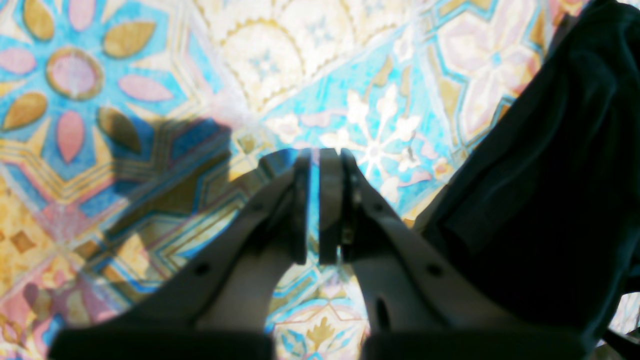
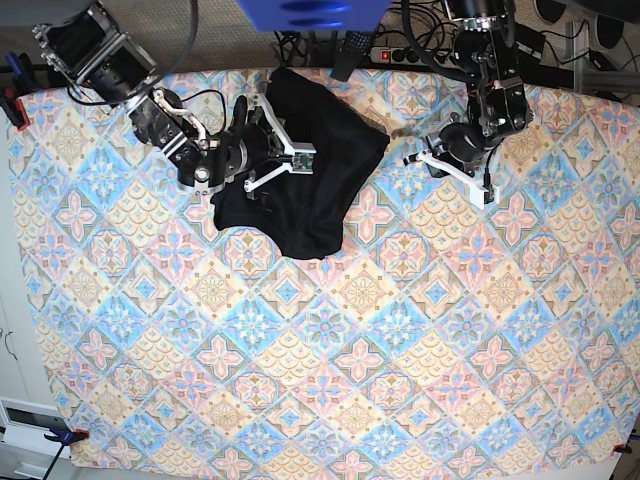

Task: Fold the T-shirt properly
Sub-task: 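Drag the black bundle toward the right arm with the right gripper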

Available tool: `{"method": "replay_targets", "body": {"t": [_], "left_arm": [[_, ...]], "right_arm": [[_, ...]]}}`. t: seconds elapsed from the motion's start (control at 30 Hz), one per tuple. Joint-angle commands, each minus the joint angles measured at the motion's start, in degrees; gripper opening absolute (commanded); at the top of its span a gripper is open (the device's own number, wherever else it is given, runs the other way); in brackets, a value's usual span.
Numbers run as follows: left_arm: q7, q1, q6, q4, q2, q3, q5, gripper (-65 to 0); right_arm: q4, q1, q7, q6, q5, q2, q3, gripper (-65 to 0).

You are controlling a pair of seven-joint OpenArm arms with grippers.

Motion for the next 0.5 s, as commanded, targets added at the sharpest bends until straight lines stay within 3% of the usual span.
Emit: {"method": "replay_targets", "body": {"t": [0.0,0.13,0.47], "left_arm": [[-0.6,-0.36,-0.14,1.11,-0.09,-0.09,-0.5,-61.9],[-0.6,-0.45,-0.14,1.11,-0.09,-0.09,-0.5,-61.9],[-0.6,-0.54,-0.14,1.11,-0.09,-0.09,-0.5,-61.9]], "right_arm": [[-1.58,-0.2,-3.56,-2.44,-6.93,0.25,1.27,-60.5],[-2.64,-0.28,-3.56,-2.44,-8.34,1.04,6.9,-60.5],[-2.46,0.59,-3.47,-2.44,-8.42,8.51,16.13,-60.5]]}}
